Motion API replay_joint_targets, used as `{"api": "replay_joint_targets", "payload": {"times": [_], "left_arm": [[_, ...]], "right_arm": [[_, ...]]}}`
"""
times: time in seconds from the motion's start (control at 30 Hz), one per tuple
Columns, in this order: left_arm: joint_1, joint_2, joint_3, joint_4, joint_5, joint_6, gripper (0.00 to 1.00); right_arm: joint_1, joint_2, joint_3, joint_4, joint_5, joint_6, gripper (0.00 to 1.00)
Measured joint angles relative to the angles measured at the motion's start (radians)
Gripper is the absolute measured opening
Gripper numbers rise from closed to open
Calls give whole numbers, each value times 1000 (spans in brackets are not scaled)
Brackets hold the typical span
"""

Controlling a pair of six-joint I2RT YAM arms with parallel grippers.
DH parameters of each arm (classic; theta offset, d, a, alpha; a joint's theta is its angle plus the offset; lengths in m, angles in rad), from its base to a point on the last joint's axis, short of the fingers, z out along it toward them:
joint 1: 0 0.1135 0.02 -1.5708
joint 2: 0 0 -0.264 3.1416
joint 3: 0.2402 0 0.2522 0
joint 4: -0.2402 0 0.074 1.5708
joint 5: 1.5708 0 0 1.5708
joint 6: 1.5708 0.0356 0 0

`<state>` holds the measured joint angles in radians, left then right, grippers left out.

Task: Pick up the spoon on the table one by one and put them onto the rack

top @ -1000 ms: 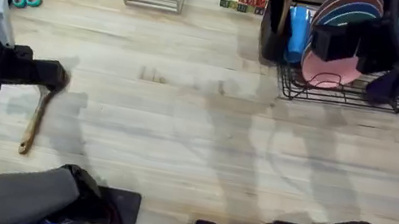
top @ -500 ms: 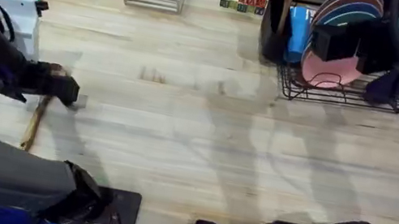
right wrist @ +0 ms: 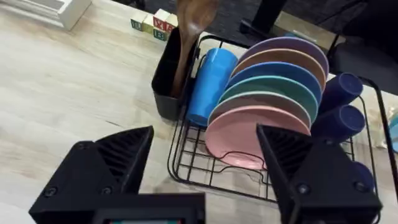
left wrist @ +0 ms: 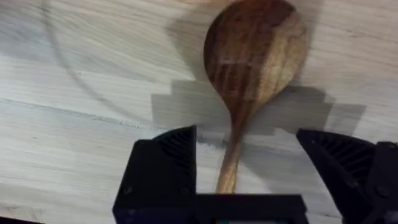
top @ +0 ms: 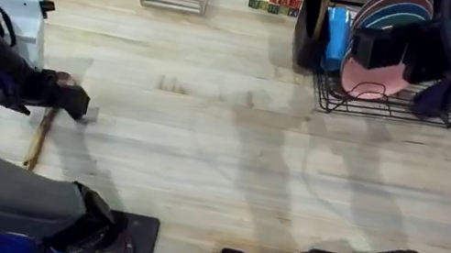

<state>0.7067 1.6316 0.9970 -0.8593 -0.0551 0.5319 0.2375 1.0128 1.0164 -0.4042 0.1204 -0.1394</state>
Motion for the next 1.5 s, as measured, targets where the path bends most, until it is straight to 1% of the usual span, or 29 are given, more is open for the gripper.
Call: {"api": "replay_joint_targets", "payload": {"times": [0.1,0.67,0.8,0.87,0.93,1.07,1.23,1.37,1.5], "left_arm": [[0,0,0,2,3,17,993],[0,0,1,12,16,163,993],[0,1,1,13,24,181,995],[0,4,1,6,36,185,891],[-1,6,1,-6,54,190,755],[-2,8,1,-17,68,194,612],[-2,8,1,-19,66,195,464],[-2,8,1,-19,64,195,385],[-2,8,1,-17,58,195,286]], "right_arm": [[0,0,0,0,0,0,994],[0,0,0,0,0,0,994],[0,0,0,0,0,0,994],[0,0,0,0,0,0,994],[0,0,0,0,0,0,994],[0,0,0,0,0,0,994],[0,0,0,0,0,0,994],[0,0,0,0,0,0,994],[0,0,0,0,0,0,994]]}}
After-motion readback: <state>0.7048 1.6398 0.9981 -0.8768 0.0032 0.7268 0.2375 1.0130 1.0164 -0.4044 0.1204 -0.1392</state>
